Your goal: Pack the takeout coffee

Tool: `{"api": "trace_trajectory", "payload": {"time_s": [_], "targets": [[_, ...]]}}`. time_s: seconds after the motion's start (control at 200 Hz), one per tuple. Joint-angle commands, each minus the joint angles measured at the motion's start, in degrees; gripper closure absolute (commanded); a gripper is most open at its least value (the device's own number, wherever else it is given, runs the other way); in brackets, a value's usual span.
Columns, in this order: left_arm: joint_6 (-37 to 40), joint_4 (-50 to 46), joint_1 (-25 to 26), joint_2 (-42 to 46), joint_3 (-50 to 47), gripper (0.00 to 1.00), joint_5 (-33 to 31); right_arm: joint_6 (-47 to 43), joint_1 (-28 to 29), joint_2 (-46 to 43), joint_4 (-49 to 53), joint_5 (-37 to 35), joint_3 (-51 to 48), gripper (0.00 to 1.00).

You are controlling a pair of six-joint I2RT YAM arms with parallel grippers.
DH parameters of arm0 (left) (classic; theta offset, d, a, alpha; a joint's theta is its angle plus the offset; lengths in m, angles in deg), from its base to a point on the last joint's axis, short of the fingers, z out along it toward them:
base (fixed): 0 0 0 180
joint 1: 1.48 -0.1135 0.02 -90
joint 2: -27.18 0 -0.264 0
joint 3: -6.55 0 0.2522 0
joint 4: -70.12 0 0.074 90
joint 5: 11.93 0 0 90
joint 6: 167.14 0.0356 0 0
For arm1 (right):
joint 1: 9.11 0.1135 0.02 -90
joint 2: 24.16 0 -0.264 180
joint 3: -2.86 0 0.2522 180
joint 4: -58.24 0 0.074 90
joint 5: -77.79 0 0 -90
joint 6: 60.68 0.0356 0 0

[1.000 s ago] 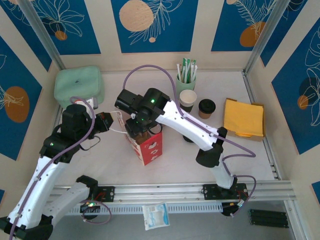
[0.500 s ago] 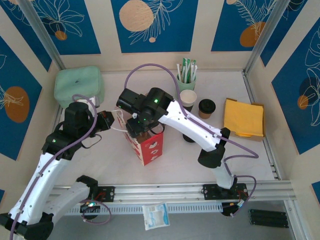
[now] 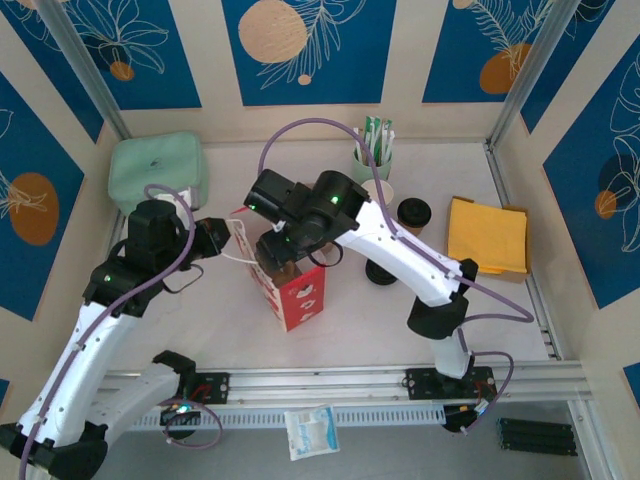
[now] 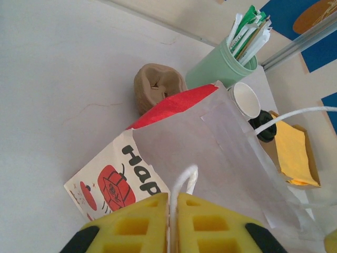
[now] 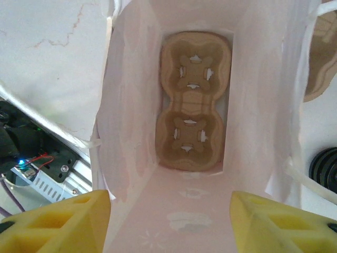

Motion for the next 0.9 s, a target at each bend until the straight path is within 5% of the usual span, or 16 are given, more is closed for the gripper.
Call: {"api": "trace_trajectory", "payload": {"time_s": [0.0,0.495,0.895], "targets": [[0.83,1.01,-0.46,-0.02,2.02,0.83,1.1,-0.04,0.67,-2.21,-0.11,0.45,1.48,0.38],[1.83,1.12,-0.47,-1.08,4.7,0.52,1.25,1.42,2.03,-12.26,-3.72,-1.12,-7.46,0.38],[3.57,0.58,-0.49,-2.41,8.6,0.19,1.95,8.67,2.2,-31.71,-16.0,0.03,-38.98,0.38]]}}
